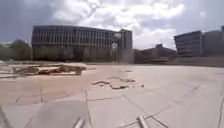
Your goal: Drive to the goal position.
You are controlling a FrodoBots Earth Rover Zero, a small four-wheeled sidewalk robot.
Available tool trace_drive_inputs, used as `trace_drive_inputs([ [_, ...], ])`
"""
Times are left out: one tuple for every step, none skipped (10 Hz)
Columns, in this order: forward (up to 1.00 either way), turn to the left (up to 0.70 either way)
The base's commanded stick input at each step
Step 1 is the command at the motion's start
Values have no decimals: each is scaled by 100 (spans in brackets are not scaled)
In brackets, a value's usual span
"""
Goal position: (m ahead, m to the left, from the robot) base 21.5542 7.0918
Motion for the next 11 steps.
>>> trace_drive_inputs([
  [70, 0],
  [70, 0],
  [70, 0],
  [70, 0],
  [70, 0],
  [70, 0],
  [70, 0],
  [70, 0],
  [70, 0],
  [70, 0],
  [70, 0],
])
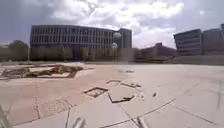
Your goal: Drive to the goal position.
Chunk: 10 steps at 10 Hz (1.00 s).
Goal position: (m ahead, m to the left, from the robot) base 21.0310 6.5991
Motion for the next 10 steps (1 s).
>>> trace_drive_inputs([
  [70, 0],
  [70, 0],
  [70, 0],
  [70, 0],
  [70, 0],
  [70, 0],
  [70, 0],
  [70, 0],
  [70, 0],
  [70, 0],
])
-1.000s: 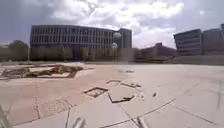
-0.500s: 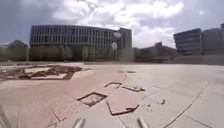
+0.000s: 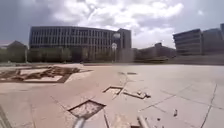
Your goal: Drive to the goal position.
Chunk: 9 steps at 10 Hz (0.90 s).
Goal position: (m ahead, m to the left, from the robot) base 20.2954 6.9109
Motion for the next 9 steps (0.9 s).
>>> trace_drive_inputs([
  [70, 0],
  [70, 0],
  [70, 0],
  [70, 0],
  [70, 0],
  [70, 0],
  [70, 0],
  [70, 0],
  [70, 0],
])
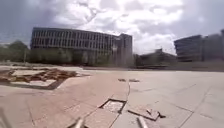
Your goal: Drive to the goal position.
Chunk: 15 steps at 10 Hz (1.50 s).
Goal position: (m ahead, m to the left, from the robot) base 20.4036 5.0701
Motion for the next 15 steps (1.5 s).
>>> trace_drive_inputs([
  [70, 0],
  [70, 0],
  [70, 0],
  [70, 0],
  [70, 0],
  [70, 0],
  [70, 0],
  [70, 0],
  [70, 0],
  [70, 0],
  [70, 0],
  [70, 0],
  [70, 0],
  [70, 0],
  [70, 0],
])
